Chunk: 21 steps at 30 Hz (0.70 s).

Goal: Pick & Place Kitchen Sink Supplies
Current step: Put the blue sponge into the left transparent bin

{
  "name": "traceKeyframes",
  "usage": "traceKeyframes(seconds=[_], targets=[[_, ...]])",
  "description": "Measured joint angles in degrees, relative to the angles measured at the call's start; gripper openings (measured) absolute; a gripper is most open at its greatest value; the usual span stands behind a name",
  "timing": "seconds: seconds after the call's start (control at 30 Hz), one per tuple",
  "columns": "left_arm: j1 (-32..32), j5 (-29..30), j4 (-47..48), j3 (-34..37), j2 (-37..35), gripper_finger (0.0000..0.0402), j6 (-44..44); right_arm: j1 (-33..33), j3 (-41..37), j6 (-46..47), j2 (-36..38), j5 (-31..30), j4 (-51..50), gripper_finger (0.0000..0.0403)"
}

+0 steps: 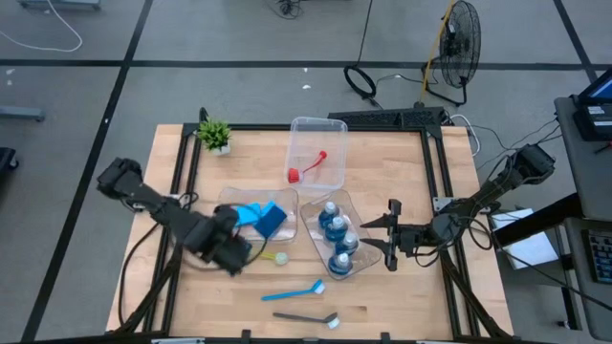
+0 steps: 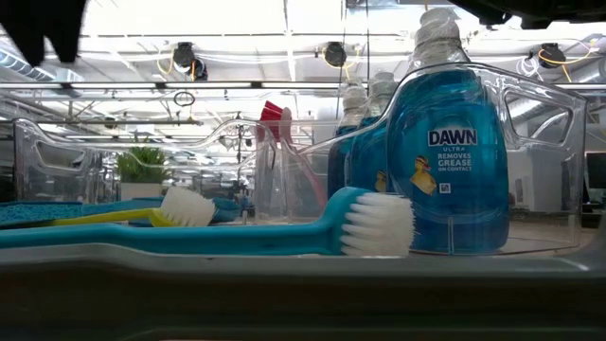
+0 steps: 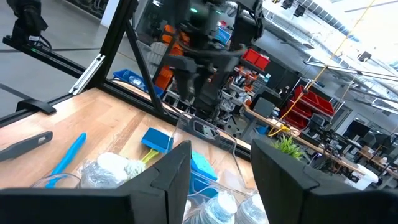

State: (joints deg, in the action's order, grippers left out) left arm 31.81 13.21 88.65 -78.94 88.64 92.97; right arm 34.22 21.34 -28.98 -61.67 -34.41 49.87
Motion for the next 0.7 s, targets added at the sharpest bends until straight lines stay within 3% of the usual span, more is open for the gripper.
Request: traceKeyframes(seconds=[0.13,0.33,0.5,0.7], targets=[[6.8,2.7,-4.1,0.0,0.0,0.0294,5.1,0.0,0.0,0.5,0.0,0.0,0.0,0.0155],[15.9,9.5,-6.4,0.1,4.3,0.0268,2.1,0.0,0.0,0.5,0.0,0.0,0.0,0.0155],[17.9,9.3,-6.8,0.1,11.1,0.0249,1.4,0.0,0.0,0.5,0.0,0.0,0.0,0.0155],[17.3,9.0,-10.2,0.1,18.5,0.0258,1.1,0.0,0.0,1.3,0.0,0.1,0.0,0.0155]])
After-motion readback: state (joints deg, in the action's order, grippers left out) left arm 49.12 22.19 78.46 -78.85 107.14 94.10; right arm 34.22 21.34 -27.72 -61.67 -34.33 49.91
